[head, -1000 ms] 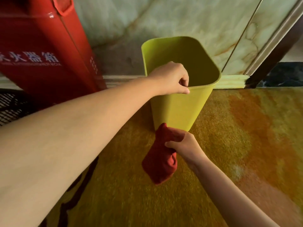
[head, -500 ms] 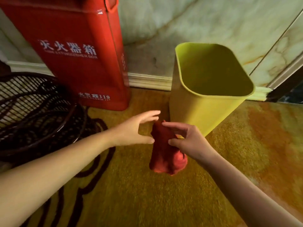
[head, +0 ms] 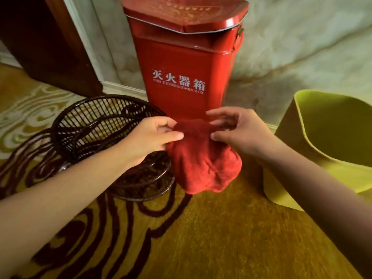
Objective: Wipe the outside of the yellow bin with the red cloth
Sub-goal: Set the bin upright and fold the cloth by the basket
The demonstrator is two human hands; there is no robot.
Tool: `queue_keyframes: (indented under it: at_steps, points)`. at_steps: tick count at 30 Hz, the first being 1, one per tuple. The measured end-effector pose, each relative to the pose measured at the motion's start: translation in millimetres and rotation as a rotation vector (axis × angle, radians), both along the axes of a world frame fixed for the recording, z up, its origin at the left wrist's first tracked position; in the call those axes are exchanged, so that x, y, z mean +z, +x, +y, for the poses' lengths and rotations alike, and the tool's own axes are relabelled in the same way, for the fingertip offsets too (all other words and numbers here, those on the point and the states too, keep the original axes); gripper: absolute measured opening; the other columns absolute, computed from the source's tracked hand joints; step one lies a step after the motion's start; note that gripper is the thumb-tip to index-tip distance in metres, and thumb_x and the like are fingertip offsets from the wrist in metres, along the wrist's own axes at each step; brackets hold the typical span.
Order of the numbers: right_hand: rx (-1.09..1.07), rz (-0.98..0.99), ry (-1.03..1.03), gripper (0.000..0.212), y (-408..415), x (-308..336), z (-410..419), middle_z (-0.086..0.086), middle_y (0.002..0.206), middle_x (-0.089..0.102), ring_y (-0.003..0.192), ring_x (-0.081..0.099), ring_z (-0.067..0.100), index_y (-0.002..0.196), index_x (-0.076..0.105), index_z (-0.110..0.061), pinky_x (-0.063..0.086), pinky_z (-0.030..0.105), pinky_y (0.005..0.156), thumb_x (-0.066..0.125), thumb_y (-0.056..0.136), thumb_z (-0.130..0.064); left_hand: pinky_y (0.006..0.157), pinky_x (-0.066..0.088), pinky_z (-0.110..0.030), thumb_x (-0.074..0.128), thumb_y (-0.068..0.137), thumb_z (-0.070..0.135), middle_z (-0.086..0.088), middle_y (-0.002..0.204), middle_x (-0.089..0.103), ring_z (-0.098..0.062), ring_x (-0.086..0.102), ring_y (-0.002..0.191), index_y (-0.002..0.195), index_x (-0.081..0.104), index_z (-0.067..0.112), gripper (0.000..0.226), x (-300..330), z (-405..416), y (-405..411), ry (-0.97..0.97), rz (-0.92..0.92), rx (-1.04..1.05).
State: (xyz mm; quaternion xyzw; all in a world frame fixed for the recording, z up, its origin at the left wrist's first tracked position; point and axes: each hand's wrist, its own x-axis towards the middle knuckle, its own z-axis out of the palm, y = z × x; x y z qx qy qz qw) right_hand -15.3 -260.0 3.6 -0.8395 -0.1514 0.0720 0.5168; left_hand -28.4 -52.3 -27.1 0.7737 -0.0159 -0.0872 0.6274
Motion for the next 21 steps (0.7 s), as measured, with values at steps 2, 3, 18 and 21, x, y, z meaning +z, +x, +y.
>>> queue_keyframes:
  at_steps: [2,3,18,21]
  points:
    - [0.032,-0.031,-0.013,0.045,12,14,23,0.004,0.087,0.067,0.069,0.06,0.0,0.11,0.062,-0.016,0.048,0.014,0.067,0.068,0.07,0.005,0.065,0.056,-0.02,0.064,0.077,0.008,0.011,0.061,0.071,-0.002,0.066,0.065,0.072,0.065,0.023,0.016,17,24,4,-0.018,0.002,0.035]
    - [0.046,-0.04,-0.018,0.043,19,19,34,0.001,0.082,0.067,0.065,0.059,0.0,0.109,0.063,-0.016,0.048,0.013,0.063,0.069,0.071,0.003,0.063,0.056,-0.018,0.064,0.077,0.008,0.012,0.06,0.07,0.0,0.065,0.064,0.071,0.065,0.023,0.016,25,36,7,-0.02,0.006,0.048]
    - [-0.076,0.003,-0.185,0.028,97,-51,100,-0.001,0.078,0.067,0.066,0.058,0.007,0.097,0.068,-0.017,0.045,0.019,0.061,0.074,0.07,-0.016,0.063,0.049,-0.023,0.067,0.075,0.007,0.005,0.072,0.067,-0.006,0.062,0.065,0.077,0.064,0.018,0.012,-29,93,71,0.004,0.294,0.24]
    - [-0.084,0.003,-0.138,0.029,102,-65,95,-0.009,0.074,0.063,0.075,0.061,0.008,0.099,0.066,-0.02,0.045,0.019,0.067,0.073,0.071,-0.016,0.056,0.05,-0.017,0.065,0.078,0.008,0.011,0.062,0.071,-0.002,0.065,0.059,0.076,0.067,0.021,0.012,-40,92,75,-0.019,0.283,0.227]
